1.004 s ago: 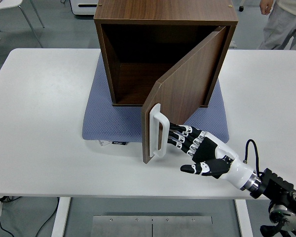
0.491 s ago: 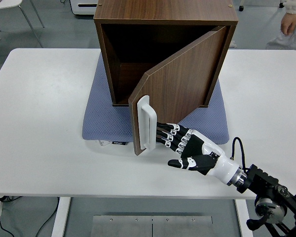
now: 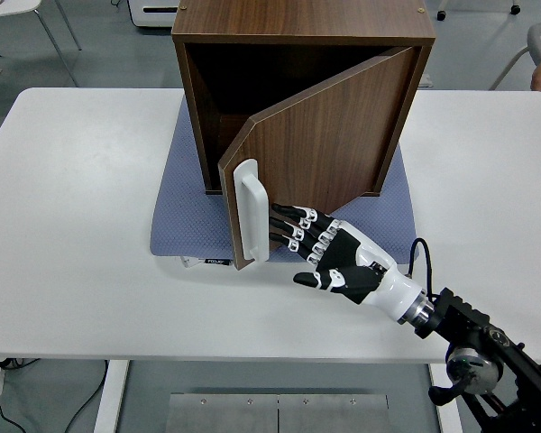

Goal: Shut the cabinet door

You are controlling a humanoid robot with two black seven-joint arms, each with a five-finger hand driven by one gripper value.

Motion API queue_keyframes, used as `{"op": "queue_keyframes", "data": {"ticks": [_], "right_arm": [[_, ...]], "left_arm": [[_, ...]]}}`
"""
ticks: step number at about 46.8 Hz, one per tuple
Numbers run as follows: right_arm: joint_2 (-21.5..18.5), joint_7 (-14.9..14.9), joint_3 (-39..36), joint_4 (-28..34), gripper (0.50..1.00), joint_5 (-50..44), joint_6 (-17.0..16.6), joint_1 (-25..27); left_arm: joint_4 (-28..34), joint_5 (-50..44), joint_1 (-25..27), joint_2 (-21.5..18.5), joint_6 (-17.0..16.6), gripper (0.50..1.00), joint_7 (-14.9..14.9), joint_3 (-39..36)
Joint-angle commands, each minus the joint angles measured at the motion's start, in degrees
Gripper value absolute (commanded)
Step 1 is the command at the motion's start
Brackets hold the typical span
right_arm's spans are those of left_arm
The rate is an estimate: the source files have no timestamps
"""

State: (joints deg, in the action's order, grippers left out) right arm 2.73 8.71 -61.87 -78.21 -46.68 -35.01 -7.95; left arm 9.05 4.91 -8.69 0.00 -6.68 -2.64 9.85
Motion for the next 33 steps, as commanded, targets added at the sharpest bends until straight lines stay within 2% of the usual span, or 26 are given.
{"op": "queue_keyframes", "data": {"ticks": [1, 7, 22, 33], "right_arm": [[-1.2, 0.0, 0.0, 0.6, 1.000, 0.0, 0.0, -0.1], [-2.7, 0.0, 0.0, 2.2, 1.000, -0.1, 0.0, -0.7], [-2.7, 0.3, -1.2, 6.5, 1.000, 0.0, 0.0, -2.8], [-2.7, 0.6, -1.9, 6.8, 1.000, 0.1, 0.0, -3.9]], "left_arm": [[0.0, 0.0, 0.0, 0.0, 0.0, 1.000, 0.0, 0.0], [0.0, 0.0, 0.0, 0.0, 0.0, 1.000, 0.0, 0.0], [0.0, 0.0, 0.0, 0.0, -0.1, 1.000, 0.0, 0.0], [0.0, 0.0, 0.0, 0.0, 0.0, 1.000, 0.0, 0.0]]}}
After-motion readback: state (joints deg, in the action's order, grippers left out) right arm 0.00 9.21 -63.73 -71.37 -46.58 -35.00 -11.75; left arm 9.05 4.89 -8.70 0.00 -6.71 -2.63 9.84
